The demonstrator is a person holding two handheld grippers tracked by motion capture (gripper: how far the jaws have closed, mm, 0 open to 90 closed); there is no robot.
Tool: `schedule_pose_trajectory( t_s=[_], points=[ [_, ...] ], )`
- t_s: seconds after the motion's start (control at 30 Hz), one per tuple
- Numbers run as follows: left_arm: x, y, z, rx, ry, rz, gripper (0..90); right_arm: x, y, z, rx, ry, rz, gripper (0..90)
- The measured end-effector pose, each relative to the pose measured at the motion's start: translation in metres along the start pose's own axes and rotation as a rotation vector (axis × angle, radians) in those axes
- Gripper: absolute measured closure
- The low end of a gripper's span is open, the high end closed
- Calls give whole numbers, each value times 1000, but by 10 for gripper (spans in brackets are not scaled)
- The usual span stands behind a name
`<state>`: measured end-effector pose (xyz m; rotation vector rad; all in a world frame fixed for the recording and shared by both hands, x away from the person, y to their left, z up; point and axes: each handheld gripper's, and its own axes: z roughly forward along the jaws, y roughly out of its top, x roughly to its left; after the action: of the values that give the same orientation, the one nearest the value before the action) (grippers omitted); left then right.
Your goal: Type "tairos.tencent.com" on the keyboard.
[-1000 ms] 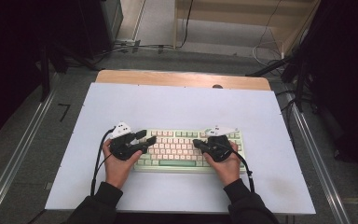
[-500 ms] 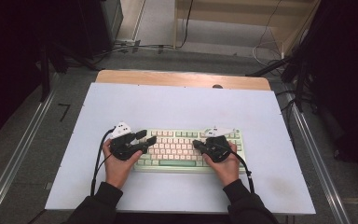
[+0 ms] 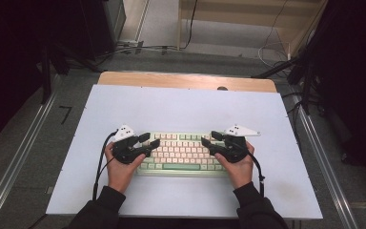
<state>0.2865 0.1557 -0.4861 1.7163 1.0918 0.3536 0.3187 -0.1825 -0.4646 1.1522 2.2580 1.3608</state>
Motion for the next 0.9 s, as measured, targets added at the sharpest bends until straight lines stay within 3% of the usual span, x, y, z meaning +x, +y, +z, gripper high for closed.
schedule_pose_trajectory(
  t_s=[0.5, 0.57, 0.67, 0.9],
  points=[
    [-2, 0, 0, 0, -18, 6, 492, -2, -1, 0, 18, -16, 0, 441],
    [-2, 1, -1, 13, -33, 12, 590, -2, -2, 0, 20, -17, -1, 442],
    [-4, 1, -2, 29, -77, 20, 900, -2, -2, 0, 22, -18, 0, 445],
    [-12, -1, 5, 106, -97, 70, 900, -2, -2, 0, 25, -16, -2, 454]
  ],
)
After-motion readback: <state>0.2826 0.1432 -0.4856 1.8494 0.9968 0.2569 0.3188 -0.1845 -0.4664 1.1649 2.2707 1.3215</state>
